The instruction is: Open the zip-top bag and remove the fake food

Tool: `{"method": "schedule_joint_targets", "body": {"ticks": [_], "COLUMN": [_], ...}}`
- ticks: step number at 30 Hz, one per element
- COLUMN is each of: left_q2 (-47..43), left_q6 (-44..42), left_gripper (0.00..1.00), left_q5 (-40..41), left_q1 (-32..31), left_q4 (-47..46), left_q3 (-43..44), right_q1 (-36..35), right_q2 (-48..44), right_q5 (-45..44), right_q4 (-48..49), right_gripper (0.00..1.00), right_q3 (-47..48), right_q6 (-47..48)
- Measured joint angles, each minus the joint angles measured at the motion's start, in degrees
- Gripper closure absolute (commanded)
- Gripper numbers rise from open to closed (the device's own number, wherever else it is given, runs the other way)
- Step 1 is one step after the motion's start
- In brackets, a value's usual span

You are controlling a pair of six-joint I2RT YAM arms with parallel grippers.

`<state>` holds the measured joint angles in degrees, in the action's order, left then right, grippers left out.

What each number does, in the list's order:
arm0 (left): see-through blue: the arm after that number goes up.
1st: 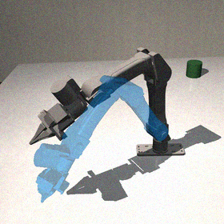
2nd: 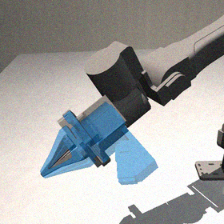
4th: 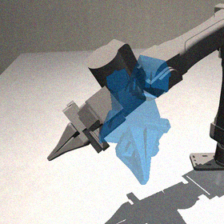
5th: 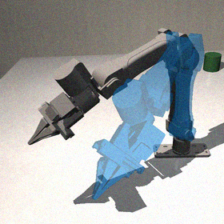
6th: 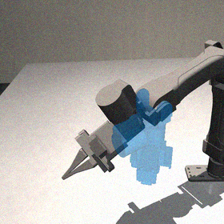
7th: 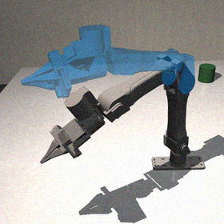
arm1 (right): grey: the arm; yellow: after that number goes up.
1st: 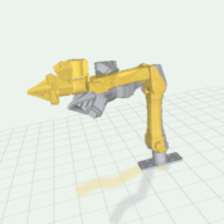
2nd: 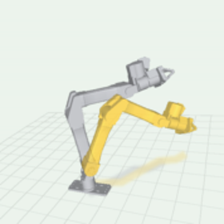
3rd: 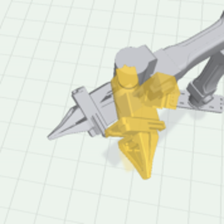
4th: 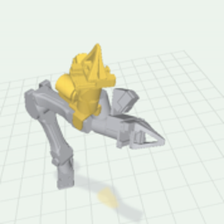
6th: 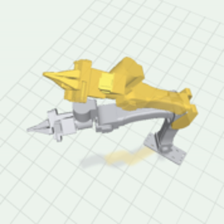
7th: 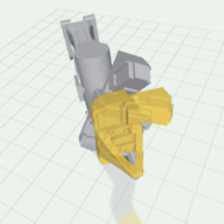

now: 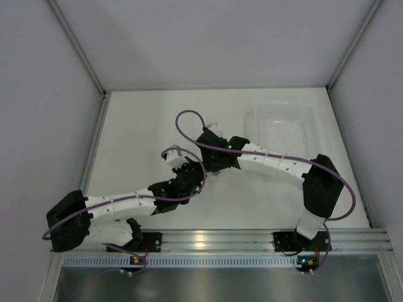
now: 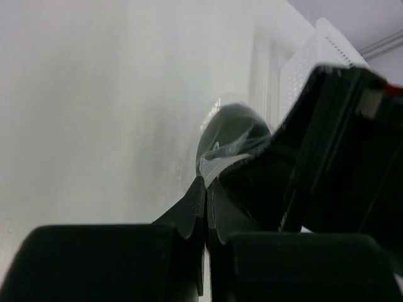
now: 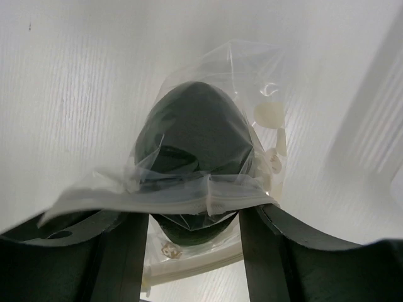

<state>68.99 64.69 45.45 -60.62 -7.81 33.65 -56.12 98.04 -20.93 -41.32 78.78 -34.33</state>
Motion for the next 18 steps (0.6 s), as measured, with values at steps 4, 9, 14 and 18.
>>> {"method": "schedule_joint_targets", "body": {"ticks": [4, 9, 14, 18], "left_q2": [0.0, 0.0, 0.0, 0.5], "left_q6": [-2.9, -4.4, -6.1, -7.0], "left_gripper": [1.0, 1.0, 1.0, 1.0], "left_q5": [5.0, 6.7, 8.2, 8.5], "left_q1": [-4.8, -5.9, -6.6, -6.9], "left_q4": [-2.8, -10.5, -14.8, -18.7], "left_q3": [-0.9, -4.9, -6.6, -7.3], "right_q1": [0.2, 1.4, 3.2, 3.9], "right_q2": [1.0, 1.0, 0.4, -2.2], "right_q5": [-0.4, 1.7, 6.8, 8.0], "right_q4": [-2.1, -2.9, -2.8, -1.4], "right_gripper": [0.97, 0.99, 1.0, 1.0], "right_q3": [3.5, 4.3, 4.1, 1.7], "right_q6": [-0.2, -1.3, -1.6, -3.5]}}
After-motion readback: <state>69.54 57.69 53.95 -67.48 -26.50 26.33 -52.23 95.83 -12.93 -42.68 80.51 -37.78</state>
